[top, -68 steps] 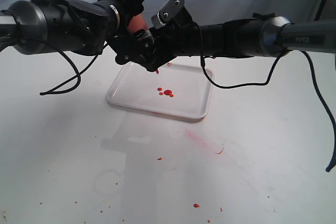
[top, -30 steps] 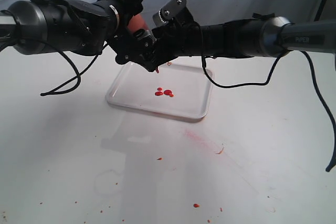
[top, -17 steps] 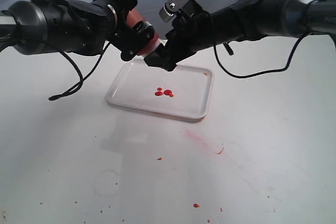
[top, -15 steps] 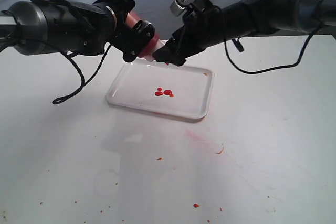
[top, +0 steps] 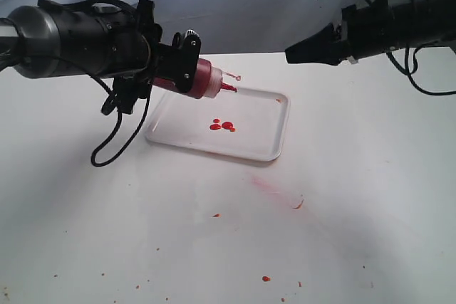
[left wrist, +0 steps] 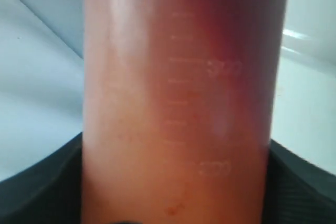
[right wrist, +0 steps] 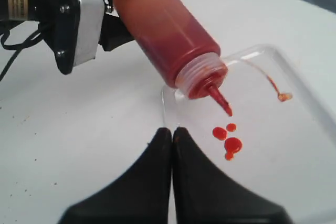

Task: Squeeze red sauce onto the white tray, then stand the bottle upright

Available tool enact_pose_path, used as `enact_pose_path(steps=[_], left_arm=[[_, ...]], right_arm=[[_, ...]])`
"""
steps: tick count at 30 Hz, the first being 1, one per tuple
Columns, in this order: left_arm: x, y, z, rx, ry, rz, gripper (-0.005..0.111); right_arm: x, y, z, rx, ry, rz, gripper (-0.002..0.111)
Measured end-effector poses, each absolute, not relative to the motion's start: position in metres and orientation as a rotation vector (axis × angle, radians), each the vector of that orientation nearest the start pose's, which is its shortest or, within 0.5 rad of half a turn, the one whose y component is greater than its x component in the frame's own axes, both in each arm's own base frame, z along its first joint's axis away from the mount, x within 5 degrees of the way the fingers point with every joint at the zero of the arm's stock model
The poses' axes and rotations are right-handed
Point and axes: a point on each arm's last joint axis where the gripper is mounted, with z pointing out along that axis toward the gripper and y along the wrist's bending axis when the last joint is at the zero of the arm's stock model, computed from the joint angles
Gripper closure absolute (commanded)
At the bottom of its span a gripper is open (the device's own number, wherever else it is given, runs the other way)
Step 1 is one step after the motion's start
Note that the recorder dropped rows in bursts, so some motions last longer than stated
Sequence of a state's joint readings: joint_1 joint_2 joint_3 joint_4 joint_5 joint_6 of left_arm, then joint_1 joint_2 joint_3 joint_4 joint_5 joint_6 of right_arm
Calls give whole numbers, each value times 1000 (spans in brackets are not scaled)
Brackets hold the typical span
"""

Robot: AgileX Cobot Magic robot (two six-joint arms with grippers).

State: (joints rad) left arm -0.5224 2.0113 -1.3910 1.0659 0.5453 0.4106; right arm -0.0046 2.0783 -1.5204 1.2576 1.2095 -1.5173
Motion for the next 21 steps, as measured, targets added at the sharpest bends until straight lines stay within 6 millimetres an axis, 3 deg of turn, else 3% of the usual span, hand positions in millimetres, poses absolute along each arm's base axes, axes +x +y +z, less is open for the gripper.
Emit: enact_pose_path(steps=[3,6,16,21], left_arm=[[392,-178,194,-2539,-2306,-1220,107],[381,-173,206,-2582,-2463,-1137,107],[364,-168,198,-2586,-2519,-1034,107],[353,-166,221,-2606,-2643,-1015,107]], right_arm=[[416,78,204,-964,1998,1103,108],[407,79,198,-914,1979,1121,108],[395,83,220,-924,1903,1154,108],[394,88,221,-903,1898,1186,108]])
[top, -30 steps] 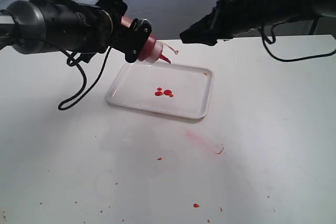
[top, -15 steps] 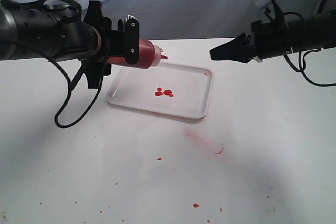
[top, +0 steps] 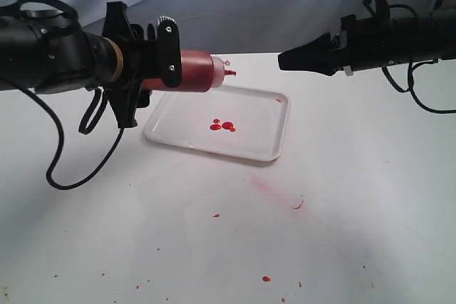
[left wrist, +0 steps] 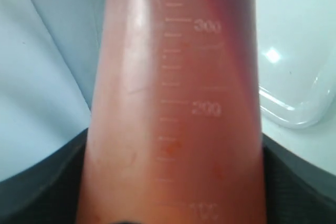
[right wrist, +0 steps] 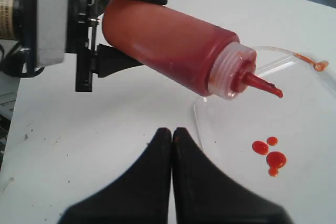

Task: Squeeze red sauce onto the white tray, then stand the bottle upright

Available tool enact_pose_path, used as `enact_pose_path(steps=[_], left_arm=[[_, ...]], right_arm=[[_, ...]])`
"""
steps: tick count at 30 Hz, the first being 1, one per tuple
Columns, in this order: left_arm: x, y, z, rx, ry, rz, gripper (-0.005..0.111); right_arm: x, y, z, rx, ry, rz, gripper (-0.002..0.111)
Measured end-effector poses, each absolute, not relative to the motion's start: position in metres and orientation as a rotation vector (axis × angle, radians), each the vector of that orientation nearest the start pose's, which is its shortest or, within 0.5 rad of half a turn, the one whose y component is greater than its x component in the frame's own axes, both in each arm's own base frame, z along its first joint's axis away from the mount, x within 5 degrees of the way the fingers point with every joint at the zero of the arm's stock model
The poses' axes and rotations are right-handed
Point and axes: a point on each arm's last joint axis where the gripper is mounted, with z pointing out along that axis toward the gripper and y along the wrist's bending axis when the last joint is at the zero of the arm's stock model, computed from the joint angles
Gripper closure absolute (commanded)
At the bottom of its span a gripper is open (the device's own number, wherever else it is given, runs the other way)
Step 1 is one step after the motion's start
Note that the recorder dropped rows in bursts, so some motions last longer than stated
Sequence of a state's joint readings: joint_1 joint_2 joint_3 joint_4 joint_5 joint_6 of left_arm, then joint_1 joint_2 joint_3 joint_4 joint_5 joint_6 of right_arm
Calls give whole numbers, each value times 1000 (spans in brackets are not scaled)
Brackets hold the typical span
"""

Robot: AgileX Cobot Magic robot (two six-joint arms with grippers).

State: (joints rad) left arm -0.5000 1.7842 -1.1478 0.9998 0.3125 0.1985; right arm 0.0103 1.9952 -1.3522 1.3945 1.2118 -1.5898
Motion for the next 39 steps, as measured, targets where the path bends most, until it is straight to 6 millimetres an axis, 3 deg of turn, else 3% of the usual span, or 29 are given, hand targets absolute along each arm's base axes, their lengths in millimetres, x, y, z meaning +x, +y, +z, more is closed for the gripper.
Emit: enact_pose_path(steps=[4,6,10,14,16,21,30,39], left_arm=[[341,-163,238,1606,1624,608,107],[336,-161,241,1589,1628,590,107],[327,-157,240,1580,1653,572,107],[321,-153,241,1566,1670,561,107],[319,-152,245,1554,1669,557,107],[315,-151,255,1511,1666,543,107],[307,-148,259,1468,1687,504,107],[305,-148,255,1375,1784,409,107]], right_arm=[[396,88,223,-842,1912,1221,107],[396,91,223,-808,1919,1248,100],[399,108,210,-690,1960,1377,68],[398,131,178,-620,2058,1502,27],[396,142,165,-558,2090,1569,19],[387,171,147,-422,2098,1703,21],[366,215,147,-516,2095,1778,25],[363,218,165,-529,2061,1783,32]])
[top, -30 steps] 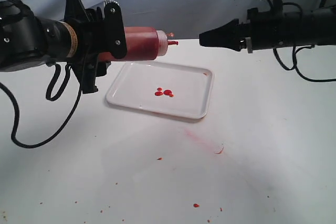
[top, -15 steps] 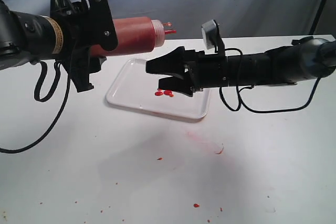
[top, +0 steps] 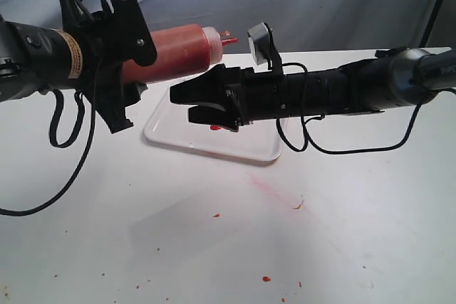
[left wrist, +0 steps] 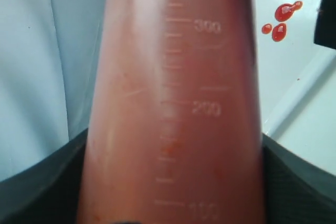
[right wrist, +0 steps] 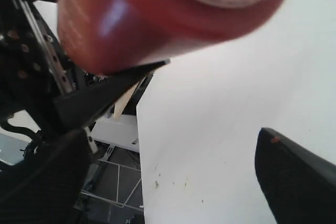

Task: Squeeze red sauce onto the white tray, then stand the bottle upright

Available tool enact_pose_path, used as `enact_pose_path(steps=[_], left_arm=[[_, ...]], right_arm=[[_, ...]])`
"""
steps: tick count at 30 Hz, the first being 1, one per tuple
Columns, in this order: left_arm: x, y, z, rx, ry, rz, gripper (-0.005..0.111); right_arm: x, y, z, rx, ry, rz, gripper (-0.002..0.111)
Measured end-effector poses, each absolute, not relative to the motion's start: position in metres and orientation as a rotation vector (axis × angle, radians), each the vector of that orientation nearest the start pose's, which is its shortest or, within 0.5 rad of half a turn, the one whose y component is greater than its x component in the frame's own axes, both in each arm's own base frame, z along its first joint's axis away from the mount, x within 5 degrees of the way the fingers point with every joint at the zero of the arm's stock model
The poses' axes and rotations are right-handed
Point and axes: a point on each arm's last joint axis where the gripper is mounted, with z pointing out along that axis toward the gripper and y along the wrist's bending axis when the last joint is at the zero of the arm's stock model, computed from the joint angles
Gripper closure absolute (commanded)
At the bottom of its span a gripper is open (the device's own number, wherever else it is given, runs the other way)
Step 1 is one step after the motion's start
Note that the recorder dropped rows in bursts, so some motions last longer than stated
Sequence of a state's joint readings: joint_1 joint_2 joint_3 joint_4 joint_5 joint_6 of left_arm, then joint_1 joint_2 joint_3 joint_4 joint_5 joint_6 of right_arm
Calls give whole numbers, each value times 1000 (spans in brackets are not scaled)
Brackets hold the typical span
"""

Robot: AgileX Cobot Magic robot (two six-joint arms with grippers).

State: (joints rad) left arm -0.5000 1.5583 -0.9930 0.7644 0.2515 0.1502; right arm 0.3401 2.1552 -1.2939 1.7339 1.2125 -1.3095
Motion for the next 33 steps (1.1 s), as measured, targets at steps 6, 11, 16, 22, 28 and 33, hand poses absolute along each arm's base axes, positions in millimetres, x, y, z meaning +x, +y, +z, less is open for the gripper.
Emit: enact_pose_path(steps=[6,11,16,22,28,33], left_arm=[[297,-151,242,1341,1789,305,107],[292,-155,239,1273,1773,193,107],[291,-159,239,1216,1769,121,107],[291,-159,239,1196,1779,104,107],[289,-159,235,1192,1785,83,107],[282,-158,225,1174,1796,22,107]], right_arm=[[360,217,190,-562,2002,1768,33],[359,216,196,-576,1995,1763,33],[360,216,196,-549,2007,1777,33],[361,216,195,-533,2016,1762,33],[366,214,192,-554,2014,1640,33],[366,214,190,-670,1954,1549,33]])
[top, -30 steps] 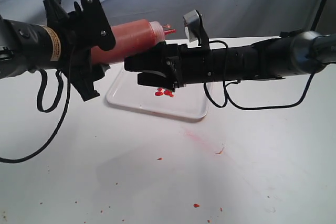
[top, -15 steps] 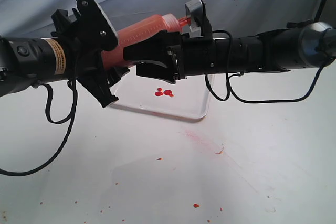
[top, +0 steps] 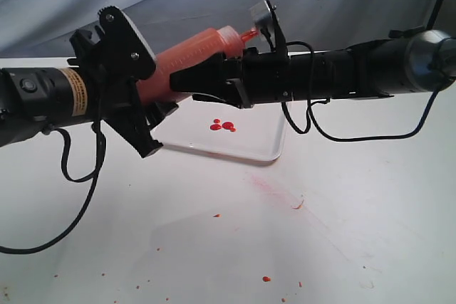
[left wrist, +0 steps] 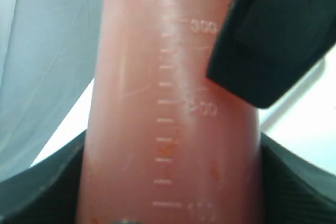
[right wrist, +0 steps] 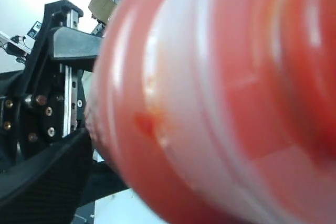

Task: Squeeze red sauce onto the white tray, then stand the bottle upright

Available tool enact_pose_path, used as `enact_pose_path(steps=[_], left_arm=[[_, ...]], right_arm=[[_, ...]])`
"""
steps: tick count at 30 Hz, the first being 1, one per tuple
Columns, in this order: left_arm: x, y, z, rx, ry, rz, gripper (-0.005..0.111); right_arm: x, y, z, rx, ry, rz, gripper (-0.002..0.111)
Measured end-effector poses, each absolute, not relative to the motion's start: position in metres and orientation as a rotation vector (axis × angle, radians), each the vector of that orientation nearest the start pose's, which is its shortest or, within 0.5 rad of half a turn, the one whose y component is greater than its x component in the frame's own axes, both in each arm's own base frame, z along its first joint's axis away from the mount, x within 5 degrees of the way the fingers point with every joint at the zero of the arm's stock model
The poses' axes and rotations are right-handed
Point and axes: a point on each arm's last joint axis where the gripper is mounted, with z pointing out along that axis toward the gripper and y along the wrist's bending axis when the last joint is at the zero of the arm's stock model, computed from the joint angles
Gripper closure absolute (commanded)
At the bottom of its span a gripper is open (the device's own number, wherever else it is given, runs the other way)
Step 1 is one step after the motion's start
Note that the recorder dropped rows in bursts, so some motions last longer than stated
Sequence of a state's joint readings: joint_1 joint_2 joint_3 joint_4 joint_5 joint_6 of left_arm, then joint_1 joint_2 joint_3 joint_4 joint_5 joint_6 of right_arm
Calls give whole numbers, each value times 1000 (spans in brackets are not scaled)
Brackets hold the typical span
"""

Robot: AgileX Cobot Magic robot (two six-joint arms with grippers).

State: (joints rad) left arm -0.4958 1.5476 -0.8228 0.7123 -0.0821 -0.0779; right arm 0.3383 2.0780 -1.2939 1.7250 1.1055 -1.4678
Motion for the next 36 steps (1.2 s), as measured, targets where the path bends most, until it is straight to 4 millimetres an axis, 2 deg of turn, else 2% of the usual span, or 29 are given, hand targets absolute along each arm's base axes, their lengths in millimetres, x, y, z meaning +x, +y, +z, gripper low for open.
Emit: enact_pose_path(steps=[12,19,36], left_arm=[[277,-157,222,1100,1814,-63,107],[268,-155,212,1077,1816,-125,107],[261,-153,204,1064,1826,-174,107]], right_arm=[[365,214,190,-883,1799,1414,33],[362,214,187,-1000,1731,1352,33],[360,214,187,-1092,1650,1296,36]])
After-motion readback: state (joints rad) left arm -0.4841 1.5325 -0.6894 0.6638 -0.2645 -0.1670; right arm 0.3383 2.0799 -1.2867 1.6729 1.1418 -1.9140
